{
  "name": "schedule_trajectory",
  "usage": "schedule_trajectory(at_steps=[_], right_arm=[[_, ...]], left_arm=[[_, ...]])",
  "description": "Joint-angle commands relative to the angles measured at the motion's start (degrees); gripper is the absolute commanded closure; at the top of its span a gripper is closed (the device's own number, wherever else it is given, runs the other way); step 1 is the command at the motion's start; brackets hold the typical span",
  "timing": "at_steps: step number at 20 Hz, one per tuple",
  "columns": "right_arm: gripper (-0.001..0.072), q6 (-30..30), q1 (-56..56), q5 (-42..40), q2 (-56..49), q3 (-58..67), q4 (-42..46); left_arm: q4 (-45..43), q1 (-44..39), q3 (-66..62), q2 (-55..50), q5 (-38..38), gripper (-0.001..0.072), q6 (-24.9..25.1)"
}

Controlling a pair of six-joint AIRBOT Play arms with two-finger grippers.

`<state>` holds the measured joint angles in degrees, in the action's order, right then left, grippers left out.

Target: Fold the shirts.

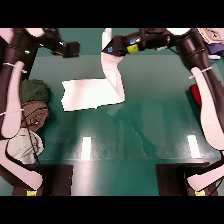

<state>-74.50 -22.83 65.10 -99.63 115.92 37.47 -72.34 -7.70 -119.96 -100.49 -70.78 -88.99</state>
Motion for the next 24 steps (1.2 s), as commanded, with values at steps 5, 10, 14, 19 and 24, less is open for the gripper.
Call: schedule_trajectory(at_steps=[5, 10, 14, 19, 24], right_arm=[[0.0460, 10.6, -8.8, -11.2, -10.4, 0.0, -5.0], [0.0240, 15.1, -11.7, -11.8, -14.7, 0.0, -13.2], [0.0241, 9.0, -3.2, 3.7, -12.9, 0.0, -3.8], [0.0241, -1.6, 7.7, 14.5, -12.7, -1.5, 13.2], [0.0224, -2.2, 12.1, 12.6, -12.7, -11.4, 8.5]], left_arm=[[-4.5, 3.9, -0.3, 10.1, -1.3, 0.0683, 2.4], [-4.7, 3.9, -0.3, 10.7, -3.4, 0.0683, 2.5], [-4.9, 3.9, 0.0, 10.7, -4.5, 0.0683, 2.5], [-3.7, 3.9, 5.8, 10.7, -4.7, 0.0682, 2.5], [-3.5, 3.9, 7.9, 10.3, -4.2, 0.0647, 2.5]])
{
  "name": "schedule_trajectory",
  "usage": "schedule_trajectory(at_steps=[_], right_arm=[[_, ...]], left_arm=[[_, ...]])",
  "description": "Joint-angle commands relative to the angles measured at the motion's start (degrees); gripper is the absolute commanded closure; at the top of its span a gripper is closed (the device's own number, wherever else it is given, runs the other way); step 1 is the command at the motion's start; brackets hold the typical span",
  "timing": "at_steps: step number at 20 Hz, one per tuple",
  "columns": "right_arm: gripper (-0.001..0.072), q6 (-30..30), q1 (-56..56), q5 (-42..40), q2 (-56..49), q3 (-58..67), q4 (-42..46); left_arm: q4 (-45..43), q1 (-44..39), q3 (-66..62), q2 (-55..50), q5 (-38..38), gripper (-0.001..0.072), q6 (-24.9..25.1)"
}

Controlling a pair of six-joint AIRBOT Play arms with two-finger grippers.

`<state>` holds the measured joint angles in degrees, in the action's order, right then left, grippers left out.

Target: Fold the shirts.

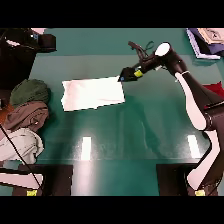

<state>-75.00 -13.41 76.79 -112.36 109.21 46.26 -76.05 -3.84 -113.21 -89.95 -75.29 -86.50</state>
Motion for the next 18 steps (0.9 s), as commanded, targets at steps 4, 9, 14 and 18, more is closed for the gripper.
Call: schedule_trajectory(at_steps=[4, 9, 14, 18], right_arm=[[0.0076, -1.7, 2.4, -4.6, 0.0, -11.1, -0.3], [0.0079, -1.6, 1.4, -8.3, -3.8, -12.4, -11.2], [0.0140, -1.4, -2.0, -9.3, -9.4, -5.8, -13.7], [0.0442, -1.1, -5.7, -10.0, -12.9, 1.0, -13.6]], left_arm=[[1.7, 0.1, 1.1, -1.7, -0.4, 0.0392, -0.1], [4.5, 0.1, 1.1, -1.9, -0.4, 0.0392, -0.1], [4.5, 0.0, 1.1, -1.9, -0.9, 0.0393, -0.1], [4.5, 0.1, 1.1, -1.9, -1.7, 0.0392, 0.0]])
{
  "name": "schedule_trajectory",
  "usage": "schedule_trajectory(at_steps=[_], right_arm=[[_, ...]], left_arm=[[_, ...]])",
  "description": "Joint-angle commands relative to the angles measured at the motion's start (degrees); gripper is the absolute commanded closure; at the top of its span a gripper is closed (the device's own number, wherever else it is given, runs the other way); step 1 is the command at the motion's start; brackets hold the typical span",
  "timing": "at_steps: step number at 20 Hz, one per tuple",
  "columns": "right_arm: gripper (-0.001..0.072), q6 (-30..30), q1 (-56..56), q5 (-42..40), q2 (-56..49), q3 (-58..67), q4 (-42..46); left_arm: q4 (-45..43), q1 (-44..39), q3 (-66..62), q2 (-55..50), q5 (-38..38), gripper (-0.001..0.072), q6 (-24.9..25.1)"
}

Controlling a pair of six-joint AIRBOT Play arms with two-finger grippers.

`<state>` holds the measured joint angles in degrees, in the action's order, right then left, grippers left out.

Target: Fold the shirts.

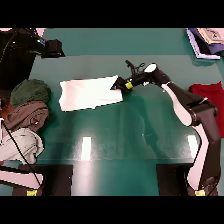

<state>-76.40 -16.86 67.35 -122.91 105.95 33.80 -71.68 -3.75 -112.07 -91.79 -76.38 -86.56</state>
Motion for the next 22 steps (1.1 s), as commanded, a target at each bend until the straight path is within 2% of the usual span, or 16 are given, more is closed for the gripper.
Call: schedule_trajectory(at_steps=[1, 2, 6, 11, 13, 22], right_arm=[[0.0679, 2.3, -2.8, -0.8, -2.5, 5.5, -1.2], [0.0698, 4.6, -3.1, -0.8, -2.1, 6.6, -1.2], [0.0702, 4.4, 0.7, 0.5, 2.8, 10.3, 2.6], [0.0702, -0.5, 13.2, 4.4, 16.0, 10.4, 21.9], [0.0702, -0.8, 19.2, 5.9, 20.0, 10.4, 26.1], [0.0702, -5.9, 45.1, 9.7, 23.4, 10.4, 26.3]], left_arm=[[0.1, 0.0, 0.0, 0.0, -1.1, 0.0393, 0.0], [0.1, 0.0, 0.0, 0.0, -1.6, 0.0393, 0.0], [0.1, 0.0, 0.0, 0.0, -2.8, 0.0393, 0.1], [0.2, 0.0, 0.0, 0.0, -3.2, 0.0393, 0.0], [0.3, 0.0, 0.0, 0.0, -3.3, 0.0393, 0.0], [4.8, 0.0, 0.0, 0.0, -5.4, 0.0393, -0.1]])
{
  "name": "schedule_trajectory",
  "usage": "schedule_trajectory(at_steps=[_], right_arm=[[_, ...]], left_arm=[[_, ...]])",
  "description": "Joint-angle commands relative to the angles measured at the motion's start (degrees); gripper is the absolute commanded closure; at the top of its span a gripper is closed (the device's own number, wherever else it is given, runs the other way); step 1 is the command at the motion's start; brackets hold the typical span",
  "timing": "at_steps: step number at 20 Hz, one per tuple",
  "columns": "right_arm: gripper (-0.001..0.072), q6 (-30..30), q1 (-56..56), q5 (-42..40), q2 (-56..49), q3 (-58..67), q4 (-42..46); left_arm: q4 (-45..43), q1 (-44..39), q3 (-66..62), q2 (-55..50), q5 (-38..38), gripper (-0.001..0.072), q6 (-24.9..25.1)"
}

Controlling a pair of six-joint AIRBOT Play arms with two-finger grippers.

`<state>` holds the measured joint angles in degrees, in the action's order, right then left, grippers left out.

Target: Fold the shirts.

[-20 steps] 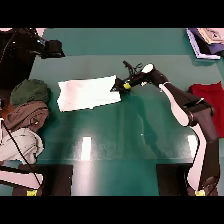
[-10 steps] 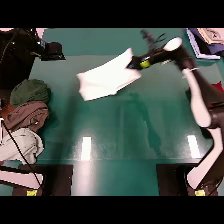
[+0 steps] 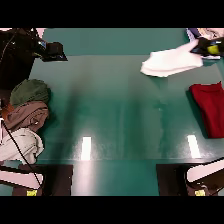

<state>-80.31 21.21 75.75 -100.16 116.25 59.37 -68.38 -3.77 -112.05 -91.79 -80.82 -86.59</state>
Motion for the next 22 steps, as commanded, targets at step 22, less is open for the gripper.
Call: schedule_trajectory(at_steps=[22], right_arm=[[0.0699, -12.0, 20.9, 25.5, 17.8, -8.2, 24.0]], left_arm=[[2.7, 0.0, 0.0, 0.0, 0.3, 0.0393, 1.6]])
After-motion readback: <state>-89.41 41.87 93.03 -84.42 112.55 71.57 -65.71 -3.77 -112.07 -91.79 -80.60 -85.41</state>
